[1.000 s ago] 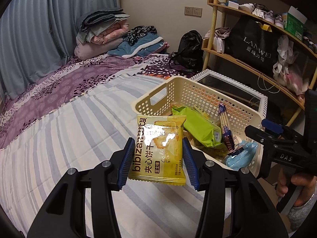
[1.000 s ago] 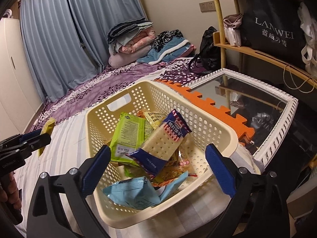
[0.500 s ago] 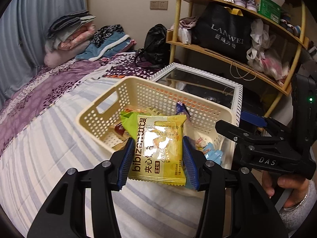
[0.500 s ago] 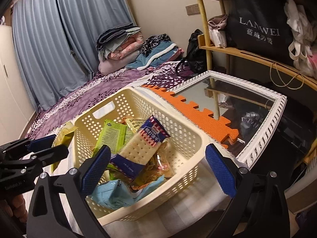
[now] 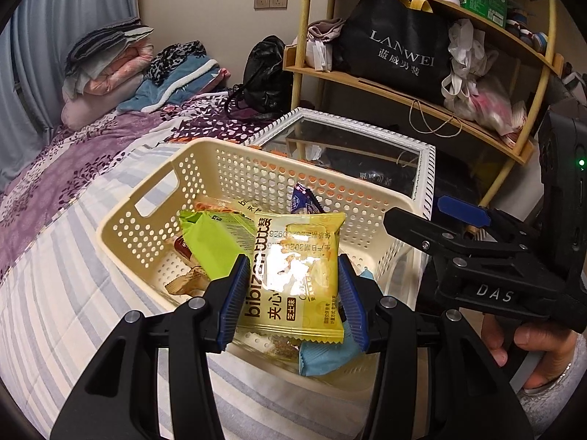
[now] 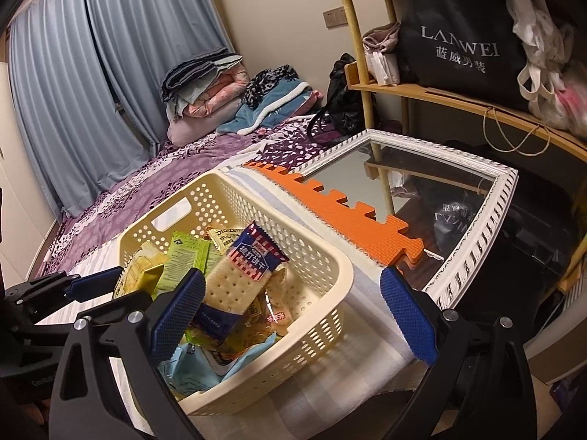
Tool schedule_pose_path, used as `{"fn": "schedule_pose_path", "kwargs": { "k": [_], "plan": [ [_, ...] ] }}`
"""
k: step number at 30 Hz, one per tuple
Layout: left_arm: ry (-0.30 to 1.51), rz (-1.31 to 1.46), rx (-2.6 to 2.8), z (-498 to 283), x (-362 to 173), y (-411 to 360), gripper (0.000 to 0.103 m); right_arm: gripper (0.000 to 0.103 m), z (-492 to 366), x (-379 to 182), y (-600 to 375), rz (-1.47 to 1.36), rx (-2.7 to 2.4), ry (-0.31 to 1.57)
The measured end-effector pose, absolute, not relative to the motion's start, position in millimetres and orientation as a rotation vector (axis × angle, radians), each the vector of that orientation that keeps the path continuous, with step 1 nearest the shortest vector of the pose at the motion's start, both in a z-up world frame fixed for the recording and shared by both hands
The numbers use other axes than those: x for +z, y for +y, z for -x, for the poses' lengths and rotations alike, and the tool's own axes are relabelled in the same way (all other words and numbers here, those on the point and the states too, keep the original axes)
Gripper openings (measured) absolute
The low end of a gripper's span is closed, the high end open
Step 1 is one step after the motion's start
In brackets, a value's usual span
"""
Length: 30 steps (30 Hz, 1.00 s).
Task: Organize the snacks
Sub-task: 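Carry the biscuit packet over the basket with the left tool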
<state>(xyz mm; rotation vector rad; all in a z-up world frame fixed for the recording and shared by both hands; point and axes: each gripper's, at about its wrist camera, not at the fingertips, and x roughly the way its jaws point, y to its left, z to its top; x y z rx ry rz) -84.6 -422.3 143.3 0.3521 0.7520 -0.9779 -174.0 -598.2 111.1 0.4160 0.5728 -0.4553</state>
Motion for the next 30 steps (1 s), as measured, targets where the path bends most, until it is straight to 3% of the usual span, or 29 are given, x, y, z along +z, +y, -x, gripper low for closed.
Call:
{"fn": "schedule_pose_path", "kwargs": {
  "k": [22,25,30],
  "plan": [
    [0.763,-0.387,-0.963,77.2,119.1,-436.3,0.050,0.095,173.8,111.0,-598.8,-0.419,-0.467,0.571],
    [0.759,-0.393,-0.968,78.7,117.9,-437.7,0.052,0.095,175.6,111.9,-599.4,-0.419,-0.472,0.569],
    [0.768,-0.395,-0.975,81.7,115.4,-439.7,0.064,0.095,176.6,112.1,-599.7,-0.418,-0.474,0.569]
  ]
}}
